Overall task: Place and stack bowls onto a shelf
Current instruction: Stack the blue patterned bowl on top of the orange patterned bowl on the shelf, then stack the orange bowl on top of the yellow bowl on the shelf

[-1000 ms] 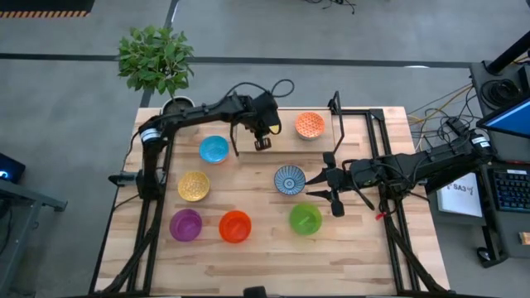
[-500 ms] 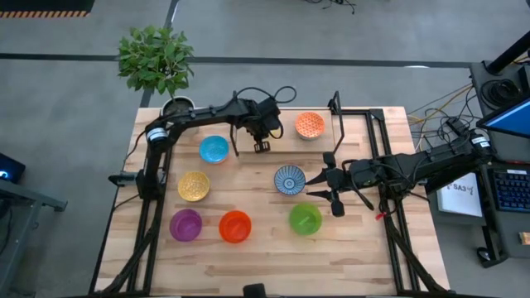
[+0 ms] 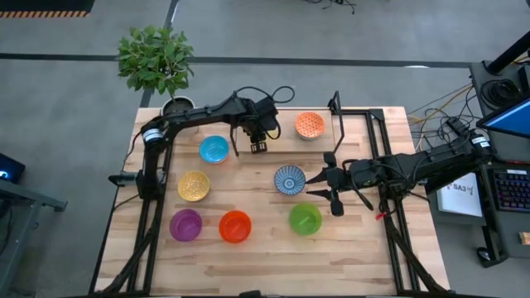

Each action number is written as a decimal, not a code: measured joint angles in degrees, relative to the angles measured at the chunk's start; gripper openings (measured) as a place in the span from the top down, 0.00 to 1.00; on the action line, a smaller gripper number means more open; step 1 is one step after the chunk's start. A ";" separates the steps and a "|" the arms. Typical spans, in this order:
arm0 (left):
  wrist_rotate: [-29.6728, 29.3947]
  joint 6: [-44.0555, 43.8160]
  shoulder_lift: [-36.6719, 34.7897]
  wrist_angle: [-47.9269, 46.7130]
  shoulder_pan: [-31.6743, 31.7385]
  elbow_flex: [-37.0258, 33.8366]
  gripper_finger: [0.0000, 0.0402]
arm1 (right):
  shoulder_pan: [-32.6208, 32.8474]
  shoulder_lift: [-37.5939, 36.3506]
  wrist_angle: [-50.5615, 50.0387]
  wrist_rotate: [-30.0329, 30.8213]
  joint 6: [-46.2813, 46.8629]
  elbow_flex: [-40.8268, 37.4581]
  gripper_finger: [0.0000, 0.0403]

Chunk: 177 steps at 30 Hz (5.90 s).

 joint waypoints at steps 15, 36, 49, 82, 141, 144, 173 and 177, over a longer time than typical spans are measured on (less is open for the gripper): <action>8.64 -6.12 -17.46 10.63 -13.87 -12.36 0.81 | -1.25 6.69 2.69 7.07 8.14 0.96 0.68; 8.06 -7.89 -56.06 44.08 -22.27 -48.11 0.81 | -2.88 35.52 -27.36 4.94 18.10 26.90 0.68; 2.00 -7.87 -71.22 47.01 -22.06 -57.62 0.81 | -5.02 48.90 -30.87 -0.02 19.22 32.21 0.68; 2.07 -6.08 -74.39 46.44 -22.10 -59.10 0.81 | -14.70 49.20 -53.70 6.97 5.66 56.60 0.97; 2.09 -5.01 -74.49 46.29 -22.12 -59.10 0.81 | -39.41 35.27 -21.32 1.91 -1.79 29.73 0.89; 2.09 -5.01 -74.49 46.14 -22.12 -59.10 0.81 | -39.50 33.70 -14.37 3.58 -1.77 23.70 0.96; 2.13 -5.86 -74.23 46.26 -22.12 -59.10 0.81 | -39.09 15.58 -3.83 16.06 20.89 7.01 0.98; 2.13 -7.36 -74.14 45.28 -22.12 -59.10 0.81 | -33.53 12.39 -4.84 16.00 18.89 8.33 0.98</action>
